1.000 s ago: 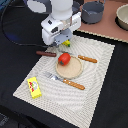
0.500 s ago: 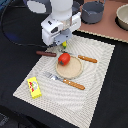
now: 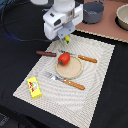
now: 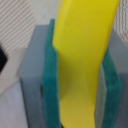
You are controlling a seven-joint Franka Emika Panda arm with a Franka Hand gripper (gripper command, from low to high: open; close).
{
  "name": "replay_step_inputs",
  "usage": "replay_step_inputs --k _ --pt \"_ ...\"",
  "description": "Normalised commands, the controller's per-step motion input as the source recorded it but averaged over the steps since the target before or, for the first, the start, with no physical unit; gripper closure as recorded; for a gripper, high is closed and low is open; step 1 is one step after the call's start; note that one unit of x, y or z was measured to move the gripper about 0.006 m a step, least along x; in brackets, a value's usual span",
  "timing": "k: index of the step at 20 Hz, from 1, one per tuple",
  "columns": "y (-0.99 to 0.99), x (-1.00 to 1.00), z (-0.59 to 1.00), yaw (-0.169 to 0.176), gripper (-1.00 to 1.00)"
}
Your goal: Interact with the objects in diverse but meaningful ways.
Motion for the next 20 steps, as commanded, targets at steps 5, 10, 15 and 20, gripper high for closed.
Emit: replay_step_inputs --k 5,10,15,20 --pt "-0.26 -0.04 0.35 0.0 1.0" --pt "-0.8 0.22 0.34 0.0 1.0" --pt "-0.86 0.33 0.31 0.0 1.0" --pt "-0.86 0.21 0.16 0.007 1.0"
